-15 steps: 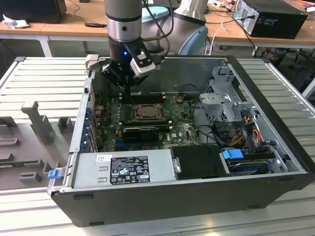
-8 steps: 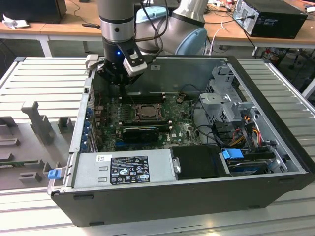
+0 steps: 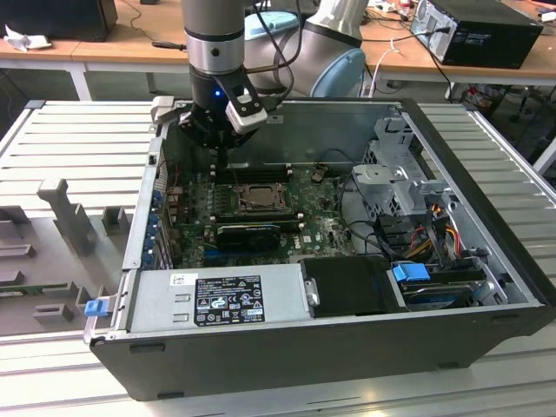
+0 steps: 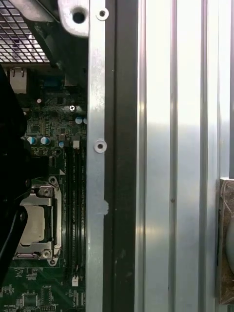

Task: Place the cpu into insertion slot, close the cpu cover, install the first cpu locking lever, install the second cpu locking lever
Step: 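Install the first cpu locking lever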

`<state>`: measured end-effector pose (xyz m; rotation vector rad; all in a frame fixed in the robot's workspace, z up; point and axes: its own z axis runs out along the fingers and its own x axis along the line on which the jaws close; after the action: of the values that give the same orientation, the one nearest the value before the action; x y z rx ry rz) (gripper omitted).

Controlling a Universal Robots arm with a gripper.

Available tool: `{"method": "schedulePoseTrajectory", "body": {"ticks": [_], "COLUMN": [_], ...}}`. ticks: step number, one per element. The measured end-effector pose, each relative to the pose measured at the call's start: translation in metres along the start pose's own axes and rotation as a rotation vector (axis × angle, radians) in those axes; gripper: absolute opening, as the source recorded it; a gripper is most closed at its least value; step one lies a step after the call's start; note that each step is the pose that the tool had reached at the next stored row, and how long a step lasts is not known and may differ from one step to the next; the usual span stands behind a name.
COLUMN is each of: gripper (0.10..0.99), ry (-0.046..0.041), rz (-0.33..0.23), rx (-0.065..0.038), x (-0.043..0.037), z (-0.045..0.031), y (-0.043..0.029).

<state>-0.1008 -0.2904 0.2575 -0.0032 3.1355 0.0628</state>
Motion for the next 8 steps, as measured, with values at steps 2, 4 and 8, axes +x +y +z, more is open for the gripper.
{"method": "schedulePoseTrajectory", "body": {"ticks": [2,4,8], "gripper": [0.106,0.106,0.106], "ry": [-0.0001,-0.0001,-0.0001], "rz": [0.000,0.000,0.000], "rx": [0.000,0.000,0.000], "x": [-0.0013,-0.0023,-0.0043], "z": [0.0001,0.0002,0.0003], "y": [0.0000,0.0000,0.0000]}}
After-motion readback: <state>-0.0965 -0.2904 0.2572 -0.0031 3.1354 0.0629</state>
